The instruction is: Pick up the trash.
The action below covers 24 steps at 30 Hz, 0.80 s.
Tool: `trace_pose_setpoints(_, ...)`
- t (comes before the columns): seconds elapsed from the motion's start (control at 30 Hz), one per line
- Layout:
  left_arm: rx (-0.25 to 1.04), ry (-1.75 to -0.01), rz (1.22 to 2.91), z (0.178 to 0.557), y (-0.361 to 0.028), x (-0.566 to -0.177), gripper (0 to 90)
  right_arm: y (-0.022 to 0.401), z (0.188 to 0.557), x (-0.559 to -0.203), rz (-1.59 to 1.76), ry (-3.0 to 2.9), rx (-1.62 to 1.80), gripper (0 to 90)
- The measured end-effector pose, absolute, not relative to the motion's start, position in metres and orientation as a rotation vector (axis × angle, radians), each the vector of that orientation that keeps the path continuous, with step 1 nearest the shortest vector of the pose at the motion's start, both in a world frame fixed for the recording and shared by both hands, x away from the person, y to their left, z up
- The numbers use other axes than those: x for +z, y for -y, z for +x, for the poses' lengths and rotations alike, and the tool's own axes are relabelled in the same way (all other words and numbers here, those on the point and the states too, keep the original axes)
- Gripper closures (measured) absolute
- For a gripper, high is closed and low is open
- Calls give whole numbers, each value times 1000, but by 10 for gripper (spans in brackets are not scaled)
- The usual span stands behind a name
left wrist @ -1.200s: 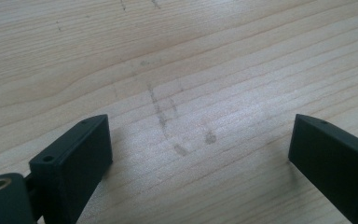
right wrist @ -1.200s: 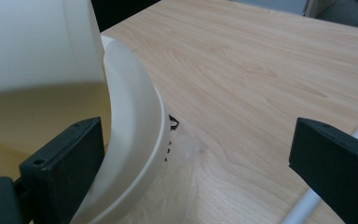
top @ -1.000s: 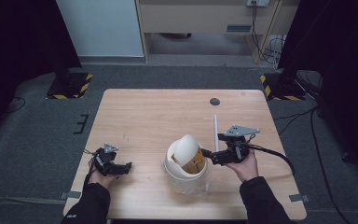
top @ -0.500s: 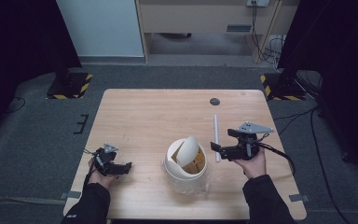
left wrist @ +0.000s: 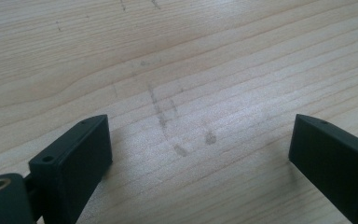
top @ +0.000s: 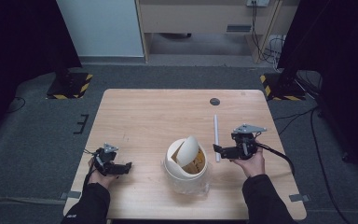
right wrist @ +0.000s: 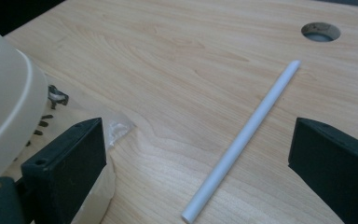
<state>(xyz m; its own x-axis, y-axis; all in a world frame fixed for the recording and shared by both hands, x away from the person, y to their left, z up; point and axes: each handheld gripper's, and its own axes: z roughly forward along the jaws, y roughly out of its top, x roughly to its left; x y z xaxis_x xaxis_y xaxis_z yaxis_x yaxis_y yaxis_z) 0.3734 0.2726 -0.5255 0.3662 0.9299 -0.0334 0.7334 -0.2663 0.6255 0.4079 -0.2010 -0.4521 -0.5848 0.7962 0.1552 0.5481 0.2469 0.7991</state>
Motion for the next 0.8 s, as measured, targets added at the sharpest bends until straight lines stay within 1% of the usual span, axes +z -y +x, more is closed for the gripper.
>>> trace_pose_setpoints(0.17, 465, -1429, 2083, 373, -272, -526, 47, 194, 413, -462, 1240, -2270, 1179, 90)
trace_pose_setpoints(0.23, 459, -1427, 2083, 373, -272, -526, 43, 189, 418, -468, 1241, -2261, 1130, 130)
trace_pose_setpoints(0.43, 443, -1416, 2085, 373, -272, -527, 2, 181, 429, -482, 1285, -2275, 1020, 153)
trace_pose_setpoints(0.57, 446, -1416, 2088, 373, -271, -527, 0, 178, 432, -489, 1282, -2294, 957, 180)
trace_pose_setpoints(0.6, 447, -1418, 2089, 373, -271, -527, 0, 176, 433, -493, 1283, -2307, 928, 212)
trace_pose_setpoints(0.63, 450, -1418, 2089, 373, -270, -527, 0, 176, 433, -493, 1283, -2307, 928, 212)
trace_pose_setpoints(0.73, 454, -1412, 2099, 373, -270, -527, 0, 173, 436, -498, 1297, -2319, 880, 265)
trace_pose_setpoints(0.77, 454, -1412, 2099, 373, -270, -527, 0, 173, 436, -498, 1297, -2319, 880, 265)
trace_pose_setpoints(0.8, 455, -1412, 2100, 373, -270, -527, 0, 173, 438, -500, 1300, -2325, 859, 297)
